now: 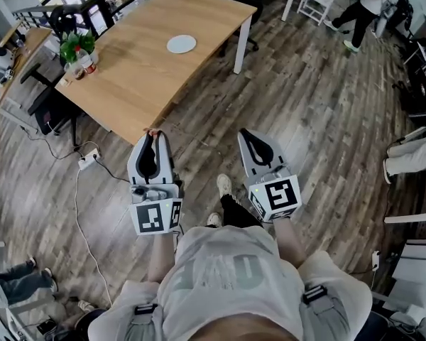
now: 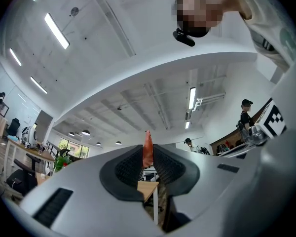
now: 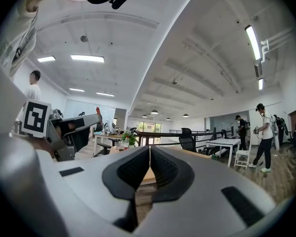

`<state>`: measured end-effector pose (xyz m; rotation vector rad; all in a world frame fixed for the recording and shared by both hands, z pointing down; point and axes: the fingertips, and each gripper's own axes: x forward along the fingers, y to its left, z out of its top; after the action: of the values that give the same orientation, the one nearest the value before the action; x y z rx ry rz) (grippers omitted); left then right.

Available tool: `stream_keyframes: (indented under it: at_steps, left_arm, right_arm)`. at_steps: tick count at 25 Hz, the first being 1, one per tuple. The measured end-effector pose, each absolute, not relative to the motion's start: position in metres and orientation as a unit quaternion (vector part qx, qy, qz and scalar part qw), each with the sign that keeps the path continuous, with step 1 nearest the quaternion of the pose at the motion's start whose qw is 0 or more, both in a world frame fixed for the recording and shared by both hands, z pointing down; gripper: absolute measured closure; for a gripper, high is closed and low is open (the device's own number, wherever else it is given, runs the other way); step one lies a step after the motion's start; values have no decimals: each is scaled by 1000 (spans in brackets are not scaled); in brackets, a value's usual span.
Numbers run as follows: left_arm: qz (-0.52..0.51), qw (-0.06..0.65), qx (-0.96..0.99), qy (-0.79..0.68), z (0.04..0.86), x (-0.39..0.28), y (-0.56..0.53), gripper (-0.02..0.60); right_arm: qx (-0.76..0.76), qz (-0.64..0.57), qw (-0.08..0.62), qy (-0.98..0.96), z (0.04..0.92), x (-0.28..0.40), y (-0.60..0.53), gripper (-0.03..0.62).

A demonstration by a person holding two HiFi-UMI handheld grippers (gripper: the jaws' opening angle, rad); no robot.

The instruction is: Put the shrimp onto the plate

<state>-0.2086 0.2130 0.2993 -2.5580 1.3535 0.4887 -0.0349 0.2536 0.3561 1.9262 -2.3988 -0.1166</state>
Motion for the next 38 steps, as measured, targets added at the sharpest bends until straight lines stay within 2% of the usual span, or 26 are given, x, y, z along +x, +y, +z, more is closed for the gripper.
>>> stream_keyframes:
  at_steps: [5, 21, 38]
  left_arm:
    - [162, 107, -871, 452, 294, -185, 178, 512]
    - [157, 131, -861, 466, 278, -57, 6, 512]
    - [114, 135, -837, 518, 274, -34, -93, 512]
  right_arm:
    - [634, -40, 1, -772, 352, -9, 218, 573]
    - [571, -54, -2, -819, 338, 84, 9, 572]
    - [521, -12, -7, -853, 354, 107, -88, 572]
